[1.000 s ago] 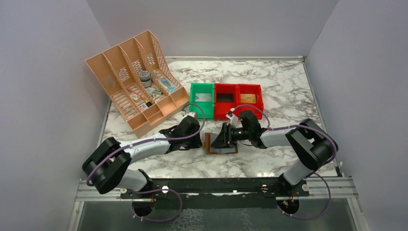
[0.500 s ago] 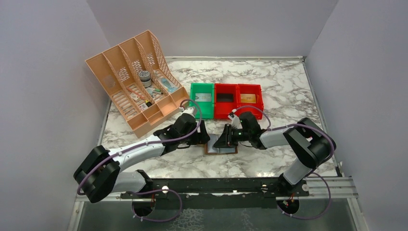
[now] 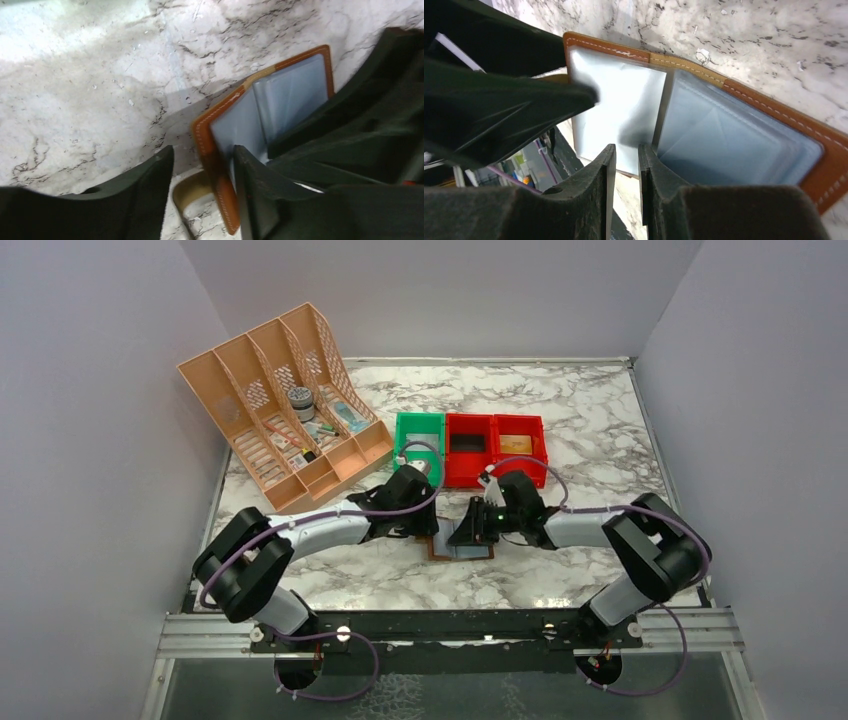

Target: Take the credit cards out of the card holder

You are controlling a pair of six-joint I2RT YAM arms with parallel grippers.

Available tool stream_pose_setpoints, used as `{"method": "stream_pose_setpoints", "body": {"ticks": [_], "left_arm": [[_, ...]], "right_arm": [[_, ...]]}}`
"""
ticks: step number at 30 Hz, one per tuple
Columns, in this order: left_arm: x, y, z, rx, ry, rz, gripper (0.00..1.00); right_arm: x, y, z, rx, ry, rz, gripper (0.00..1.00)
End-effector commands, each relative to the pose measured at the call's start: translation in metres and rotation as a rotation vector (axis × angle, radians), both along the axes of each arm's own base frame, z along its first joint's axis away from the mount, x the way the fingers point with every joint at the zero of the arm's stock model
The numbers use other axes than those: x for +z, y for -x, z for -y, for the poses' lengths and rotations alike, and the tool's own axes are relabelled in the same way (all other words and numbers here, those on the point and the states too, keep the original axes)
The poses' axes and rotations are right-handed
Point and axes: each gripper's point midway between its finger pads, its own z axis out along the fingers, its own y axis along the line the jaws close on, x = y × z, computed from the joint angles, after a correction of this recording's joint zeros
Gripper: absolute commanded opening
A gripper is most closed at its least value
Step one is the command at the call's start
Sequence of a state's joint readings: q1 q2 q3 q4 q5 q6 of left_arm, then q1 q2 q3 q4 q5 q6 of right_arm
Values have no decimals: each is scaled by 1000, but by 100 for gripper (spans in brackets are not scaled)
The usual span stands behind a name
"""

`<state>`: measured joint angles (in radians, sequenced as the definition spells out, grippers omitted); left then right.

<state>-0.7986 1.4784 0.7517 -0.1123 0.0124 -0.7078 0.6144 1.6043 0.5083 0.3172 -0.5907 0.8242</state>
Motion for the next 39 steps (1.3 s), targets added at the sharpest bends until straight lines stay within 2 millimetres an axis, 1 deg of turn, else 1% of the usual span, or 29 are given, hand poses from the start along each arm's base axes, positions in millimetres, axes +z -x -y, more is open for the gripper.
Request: {"method": "stream_pose_setpoints", "body": {"ticks": [1, 2, 5, 7, 9, 11, 13, 17, 19, 22, 26, 33, 39], "left_arm": [[-7, 1, -6, -12, -48, -11, 45], [-9, 2, -6, -13, -51, -15, 42], [-13, 5, -7, -22, -50, -27, 34], [-13, 7, -4, -32, -37, -31, 31], [-10, 7, -3, -38, -20, -24, 31], [-8, 9, -1, -44, -4, -20, 31], [-5, 9, 1, -54, 13, -15, 30], [-3, 11, 5, -78, 27, -17, 25], [-3, 12, 5, -84, 30, -18, 24], [-2, 13, 5, -87, 34, -18, 24], [-1, 14, 4, -88, 36, -17, 24], [-4, 20, 2, -91, 39, -34, 26], [-3, 23, 2, -99, 50, -39, 34]], "right_arm": [[21, -20, 12, -76, 87, 116, 26], [27, -24, 17, -107, 111, 146, 28], [34, -32, 39, -186, 206, 205, 34], [36, -37, 53, -229, 272, 236, 37], [33, -39, 66, -264, 334, 246, 40], [30, -38, 73, -274, 362, 241, 42], [26, -35, 73, -261, 360, 226, 42], [20, -25, 62, -209, 314, 183, 42], [17, -25, 60, -203, 310, 169, 43], [12, -24, 59, -193, 313, 154, 43], [7, -23, 63, -198, 347, 134, 43], [10, -21, 65, -195, 349, 142, 47], [2, -15, 65, -181, 350, 112, 48]]}}
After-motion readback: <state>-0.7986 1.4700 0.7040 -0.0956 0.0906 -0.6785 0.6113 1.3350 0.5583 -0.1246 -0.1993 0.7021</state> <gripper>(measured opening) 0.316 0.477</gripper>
